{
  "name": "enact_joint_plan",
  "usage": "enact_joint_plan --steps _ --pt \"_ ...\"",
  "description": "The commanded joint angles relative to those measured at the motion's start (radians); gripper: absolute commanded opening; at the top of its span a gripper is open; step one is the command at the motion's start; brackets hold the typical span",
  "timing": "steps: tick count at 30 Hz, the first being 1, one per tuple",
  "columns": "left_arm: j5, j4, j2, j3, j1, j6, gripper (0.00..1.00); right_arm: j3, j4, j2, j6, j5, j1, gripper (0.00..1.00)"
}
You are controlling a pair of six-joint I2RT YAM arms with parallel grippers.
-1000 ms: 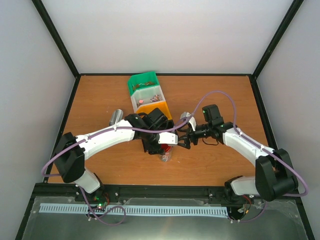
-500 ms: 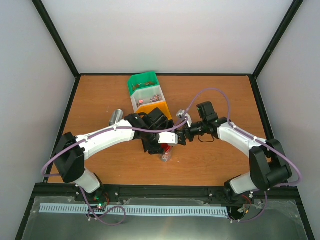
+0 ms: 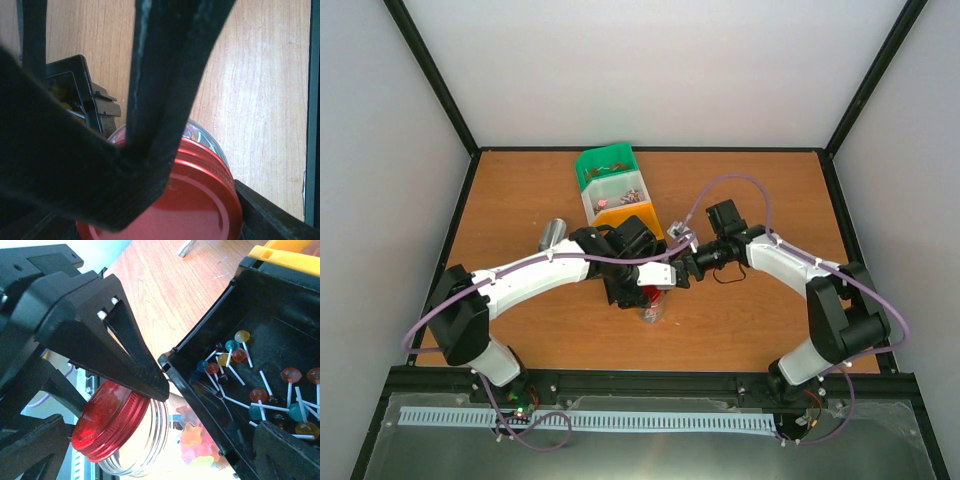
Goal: Pack the candies
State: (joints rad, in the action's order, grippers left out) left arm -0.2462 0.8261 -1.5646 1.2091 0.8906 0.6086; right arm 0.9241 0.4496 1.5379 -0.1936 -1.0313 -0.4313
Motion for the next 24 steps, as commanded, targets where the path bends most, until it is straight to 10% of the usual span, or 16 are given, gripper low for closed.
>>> enact_joint_plan --steps 1,24 --pt "0.001 -0.025 -0.008 0.042 0.011 -0.031 0.72 0.031 0.038 0.036 0.018 -0.015 -0.014 1.0" --pt "0.01 0.012 -0.041 0.079 0.027 -0.101 0.77 0.016 0.131 0.076 -0.072 0.031 0.024 0.87"
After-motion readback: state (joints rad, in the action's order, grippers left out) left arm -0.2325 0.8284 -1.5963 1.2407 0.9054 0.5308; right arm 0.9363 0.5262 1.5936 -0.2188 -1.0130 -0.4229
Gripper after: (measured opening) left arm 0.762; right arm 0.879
